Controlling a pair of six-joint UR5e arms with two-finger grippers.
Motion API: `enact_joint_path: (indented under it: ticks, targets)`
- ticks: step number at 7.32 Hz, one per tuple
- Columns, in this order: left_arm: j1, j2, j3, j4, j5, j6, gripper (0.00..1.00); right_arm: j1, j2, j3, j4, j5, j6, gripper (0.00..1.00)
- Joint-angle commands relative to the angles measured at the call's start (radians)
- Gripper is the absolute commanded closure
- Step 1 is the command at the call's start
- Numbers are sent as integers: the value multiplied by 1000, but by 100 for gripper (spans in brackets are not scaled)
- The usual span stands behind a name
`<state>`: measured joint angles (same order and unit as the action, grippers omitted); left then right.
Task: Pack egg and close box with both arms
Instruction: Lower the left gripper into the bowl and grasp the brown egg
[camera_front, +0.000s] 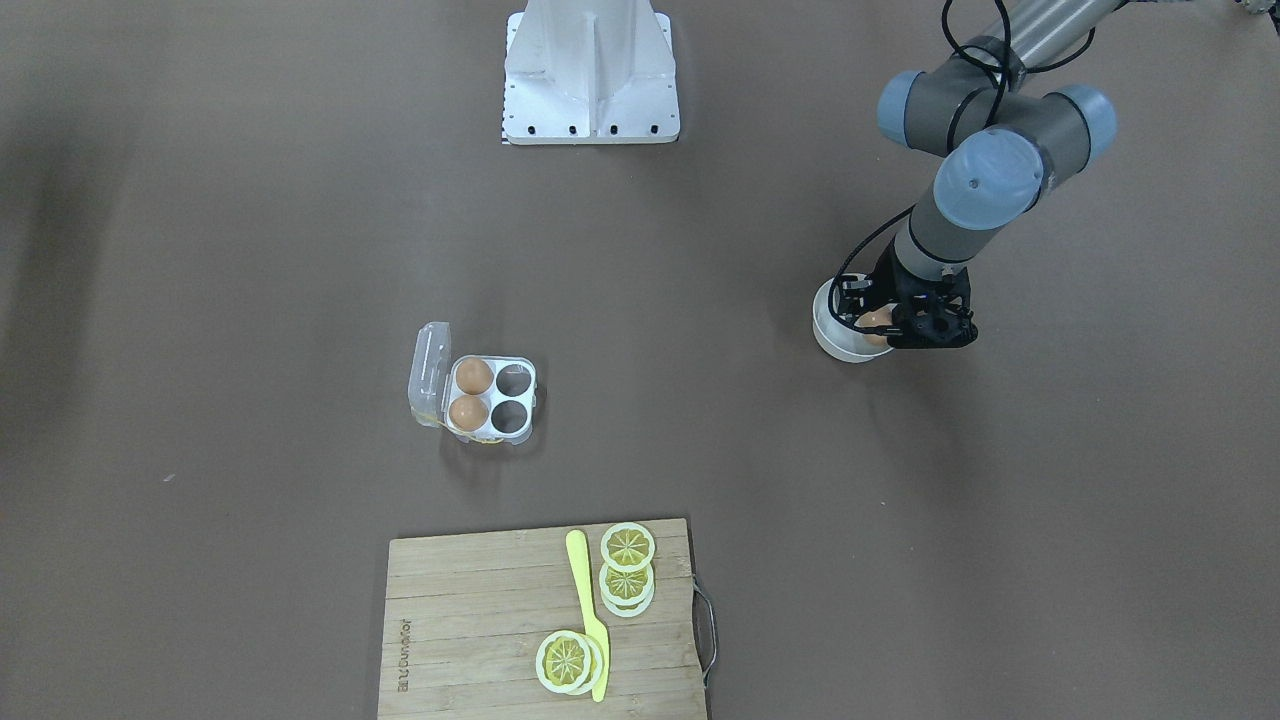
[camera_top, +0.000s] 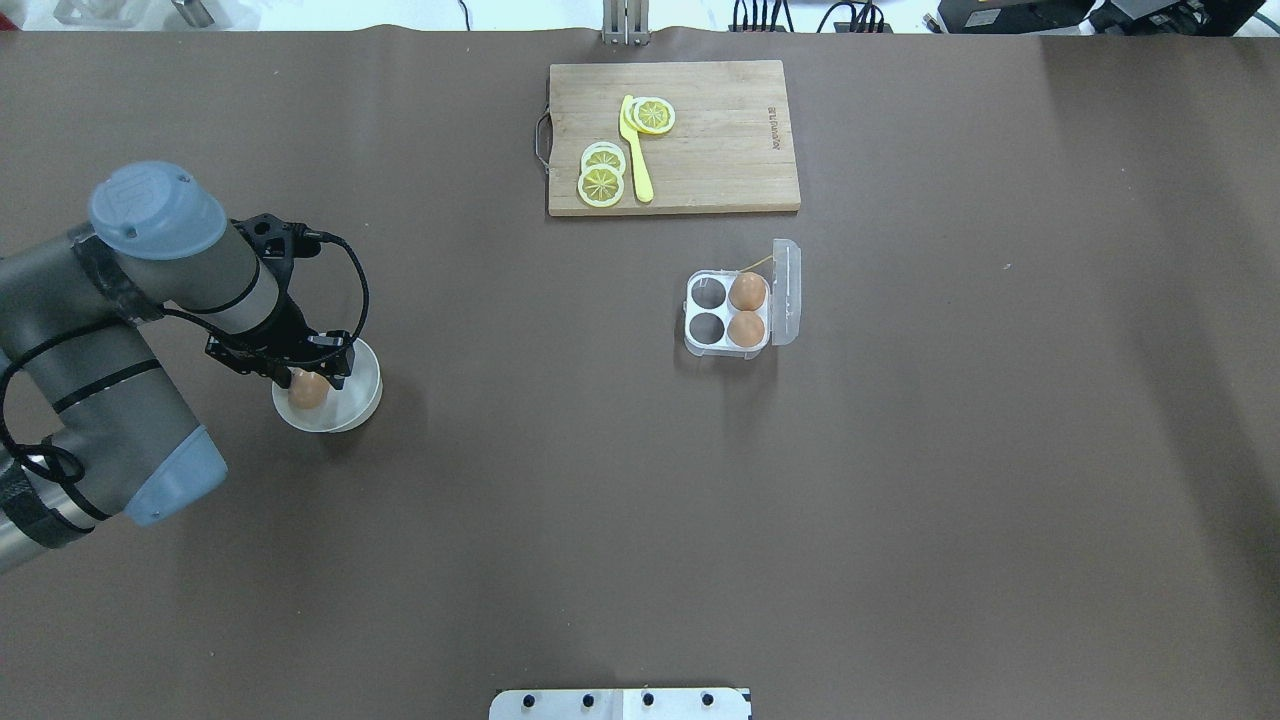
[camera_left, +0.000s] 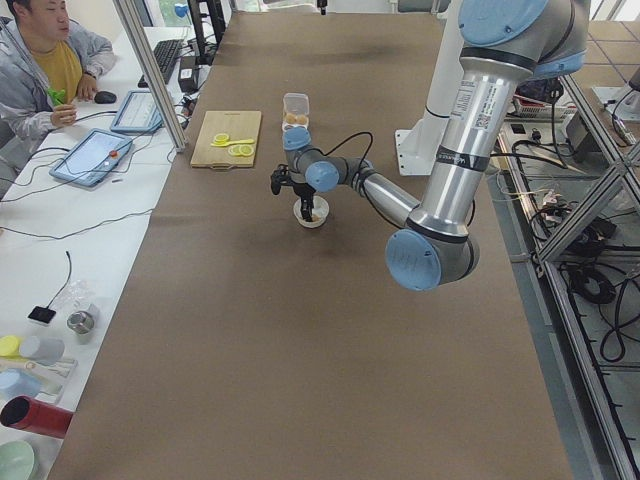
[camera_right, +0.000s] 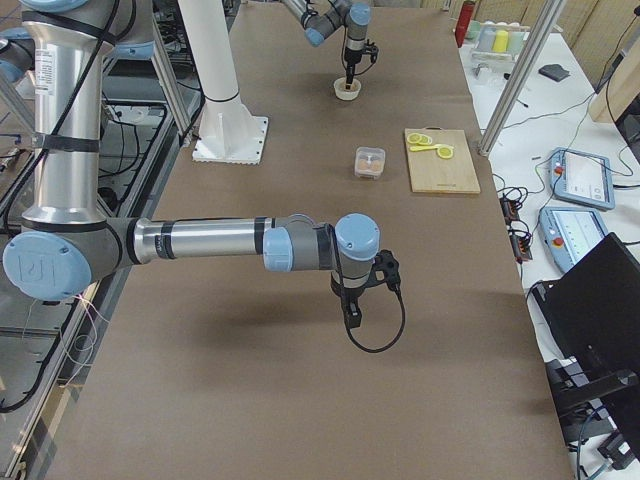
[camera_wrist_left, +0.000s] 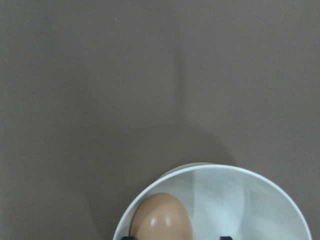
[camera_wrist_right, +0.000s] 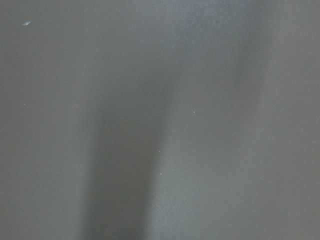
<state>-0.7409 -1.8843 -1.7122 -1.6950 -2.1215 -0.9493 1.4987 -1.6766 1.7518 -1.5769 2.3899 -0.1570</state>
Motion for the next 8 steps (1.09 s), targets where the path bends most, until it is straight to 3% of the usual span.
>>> enact_joint_path:
  ticks: [1, 5, 7, 8]
  targets:
    - [0, -4, 14, 0, 0, 0, 34, 0, 0, 0, 0, 0, -1, 0]
    - [0, -6, 16, 2, 2, -8, 41, 0, 0, -2, 0, 0, 1, 0]
    - [0, -6, 16, 2, 2, -9, 58, 0, 0, -2, -2, 0, 1, 0]
    - [0, -6, 13, 3, 2, -11, 75, 0, 0, 1, -2, 2, 1, 0]
